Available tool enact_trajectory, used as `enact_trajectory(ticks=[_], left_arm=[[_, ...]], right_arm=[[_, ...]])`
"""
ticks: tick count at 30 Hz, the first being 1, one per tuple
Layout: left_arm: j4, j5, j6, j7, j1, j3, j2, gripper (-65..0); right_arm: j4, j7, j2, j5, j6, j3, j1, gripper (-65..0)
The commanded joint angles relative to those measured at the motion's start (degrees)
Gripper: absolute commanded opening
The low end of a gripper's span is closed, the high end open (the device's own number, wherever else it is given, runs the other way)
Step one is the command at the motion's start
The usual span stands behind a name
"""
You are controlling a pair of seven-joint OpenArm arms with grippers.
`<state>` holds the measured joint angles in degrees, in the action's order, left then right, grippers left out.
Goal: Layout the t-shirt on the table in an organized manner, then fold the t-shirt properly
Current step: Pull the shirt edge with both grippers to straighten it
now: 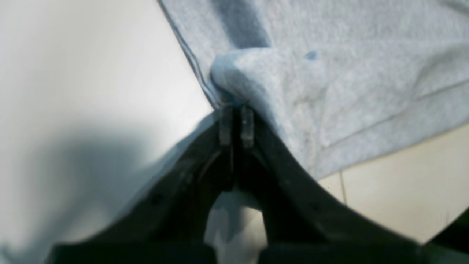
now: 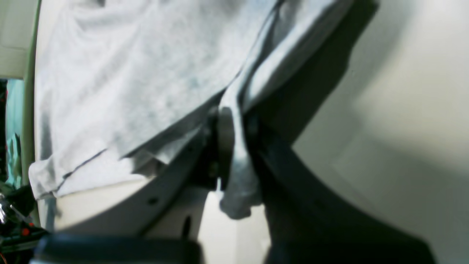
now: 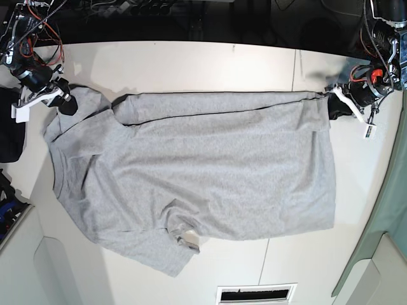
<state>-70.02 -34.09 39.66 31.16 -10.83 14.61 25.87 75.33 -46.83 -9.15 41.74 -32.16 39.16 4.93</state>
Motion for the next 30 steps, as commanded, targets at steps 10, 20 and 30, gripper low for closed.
enact_trajectory(ticks=[10, 20, 30], left_arm=[[-9.55, 0.04, 0.04, 2.93, -7.13, 2.29, 3.06, -65.0], [-9.55, -0.52, 0.24, 3.76, -8.04, 2.34, 3.06, -57.6], [-17.77, -5.95, 0.34, 5.46, -8.02, 2.36, 3.21, -36.4]], right_arm=[[8.96, -0.55, -4.09, 6.32, -0.70, 3.13, 11.93, -65.0], [9.31, 4.35, -4.83, 6.29, -0.68, 3.21, 17.75, -60.0], [12.33, 14.56, -5.29, 6.25, -0.66, 7.45, 16.44, -31.8]])
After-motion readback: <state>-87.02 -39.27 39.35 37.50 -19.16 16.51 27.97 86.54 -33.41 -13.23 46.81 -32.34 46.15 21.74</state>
